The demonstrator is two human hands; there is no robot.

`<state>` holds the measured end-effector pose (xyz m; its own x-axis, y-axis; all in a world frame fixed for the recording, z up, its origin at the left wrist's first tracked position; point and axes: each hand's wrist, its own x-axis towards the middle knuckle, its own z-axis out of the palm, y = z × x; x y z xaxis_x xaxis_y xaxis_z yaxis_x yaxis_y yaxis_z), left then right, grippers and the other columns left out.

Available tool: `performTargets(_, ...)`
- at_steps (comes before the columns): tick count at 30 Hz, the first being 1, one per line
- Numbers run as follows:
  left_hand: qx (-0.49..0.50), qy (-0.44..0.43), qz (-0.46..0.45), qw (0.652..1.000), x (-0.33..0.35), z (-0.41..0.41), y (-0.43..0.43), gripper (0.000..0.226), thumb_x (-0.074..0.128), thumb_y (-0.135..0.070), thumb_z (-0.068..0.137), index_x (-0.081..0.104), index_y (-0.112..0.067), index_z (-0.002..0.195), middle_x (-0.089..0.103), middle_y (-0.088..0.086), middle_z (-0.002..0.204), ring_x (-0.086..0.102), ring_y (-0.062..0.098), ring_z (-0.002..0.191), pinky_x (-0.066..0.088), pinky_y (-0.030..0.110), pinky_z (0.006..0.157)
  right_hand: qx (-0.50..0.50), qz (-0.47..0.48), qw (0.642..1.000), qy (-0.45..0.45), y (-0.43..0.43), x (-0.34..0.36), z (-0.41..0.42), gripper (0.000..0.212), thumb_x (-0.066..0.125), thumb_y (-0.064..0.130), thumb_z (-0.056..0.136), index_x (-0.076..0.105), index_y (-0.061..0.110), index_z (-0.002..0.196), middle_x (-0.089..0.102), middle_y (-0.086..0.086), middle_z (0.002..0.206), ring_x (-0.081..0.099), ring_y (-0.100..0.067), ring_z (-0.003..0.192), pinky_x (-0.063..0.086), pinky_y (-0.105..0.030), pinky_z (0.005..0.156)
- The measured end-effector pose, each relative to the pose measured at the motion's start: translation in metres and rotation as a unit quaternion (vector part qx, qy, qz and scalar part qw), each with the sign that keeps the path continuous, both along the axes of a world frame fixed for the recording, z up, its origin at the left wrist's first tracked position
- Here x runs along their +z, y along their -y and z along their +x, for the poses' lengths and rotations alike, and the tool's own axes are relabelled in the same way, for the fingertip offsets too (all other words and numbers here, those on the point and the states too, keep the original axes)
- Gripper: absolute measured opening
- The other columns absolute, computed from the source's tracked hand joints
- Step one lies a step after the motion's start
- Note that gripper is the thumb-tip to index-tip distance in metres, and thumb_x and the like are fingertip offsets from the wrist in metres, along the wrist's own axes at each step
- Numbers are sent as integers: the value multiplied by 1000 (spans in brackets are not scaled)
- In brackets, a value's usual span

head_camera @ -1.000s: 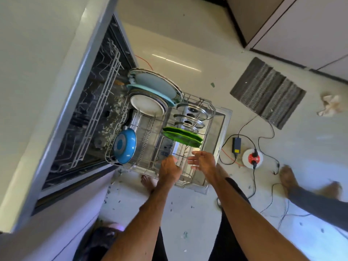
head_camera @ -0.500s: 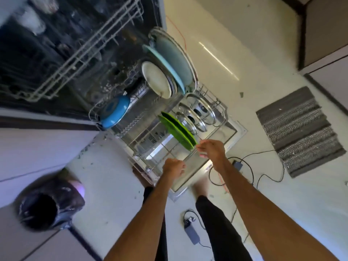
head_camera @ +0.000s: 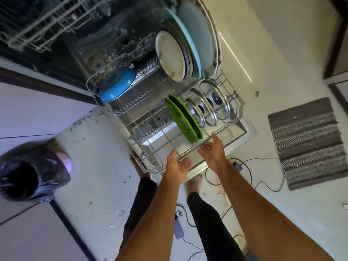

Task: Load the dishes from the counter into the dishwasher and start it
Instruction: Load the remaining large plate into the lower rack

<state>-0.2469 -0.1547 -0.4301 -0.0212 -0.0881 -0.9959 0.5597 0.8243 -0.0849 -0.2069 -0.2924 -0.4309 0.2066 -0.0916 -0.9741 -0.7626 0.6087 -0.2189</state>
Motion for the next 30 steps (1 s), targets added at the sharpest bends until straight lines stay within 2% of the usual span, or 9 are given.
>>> performTargets(2,50,-4,-3,999,-6,7,0,63,61,-45,94,42,-1,136,53,23,113,60,33,95,56,44,77,-29,27,999,13,-3,-2,7,59,53,53,98,51,2,128,59,-14,107,59,-26,96,47,-42,100)
performTargets(5,89,-12,-11,996,-7,16,-1,62,63,-44,93,42,2,129,49,24,113,54,35,102,50,43,97,-62,46,997,8,-6,-4,12,62,52,53,99,51,-1,131,62,-16,112,61,-27,102,46,-42,107)
performTargets(7,94,-4,-17,995,-7,16,-3,65,67,-42,90,43,3,129,49,25,117,53,37,103,48,44,100,-73,60,996,3,-6,-6,14,66,52,53,99,47,0,138,60,-18,123,60,-29,113,46,-43,109)
performTargets(11,109,3,-19,994,-4,17,-13,77,76,-39,82,39,-1,138,44,27,136,56,39,100,53,48,94,-86,60,995,-2,-9,-5,20,73,54,52,98,36,4,149,54,-21,137,58,-34,122,46,-46,108)
performTargets(15,122,19,-26,992,1,26,-23,78,77,-40,81,43,0,137,49,24,119,56,36,96,54,44,86,-96,50,994,-4,-20,1,33,71,53,51,99,36,3,149,51,-20,141,54,-33,127,45,-45,108)
performTargets(18,117,22,-14,993,-1,38,-30,79,76,-44,82,44,3,136,51,22,105,59,34,84,56,42,76,-92,51,994,4,-29,-2,43,75,56,53,96,35,6,150,49,-19,143,54,-32,128,45,-46,107)
performTargets(21,113,33,-7,993,-4,51,-43,82,79,-43,79,43,0,140,50,21,102,60,33,77,59,41,69,-84,48,995,8,-39,-6,54,75,59,54,94,38,6,148,50,-17,142,54,-32,129,41,-48,112)
performTargets(26,98,51,-4,994,-3,70,-62,71,75,-41,86,47,1,136,54,22,95,61,35,75,60,40,67,-83,60,994,27,-56,-9,74,69,58,53,94,46,5,142,58,-18,134,58,-33,124,42,-49,112)
performTargets(30,97,58,-10,994,-2,74,-68,65,73,-38,89,48,3,133,53,23,97,60,35,77,59,41,74,-82,59,994,35,-66,-6,79,69,56,53,96,44,5,144,60,-18,131,60,-32,122,43,-48,111)
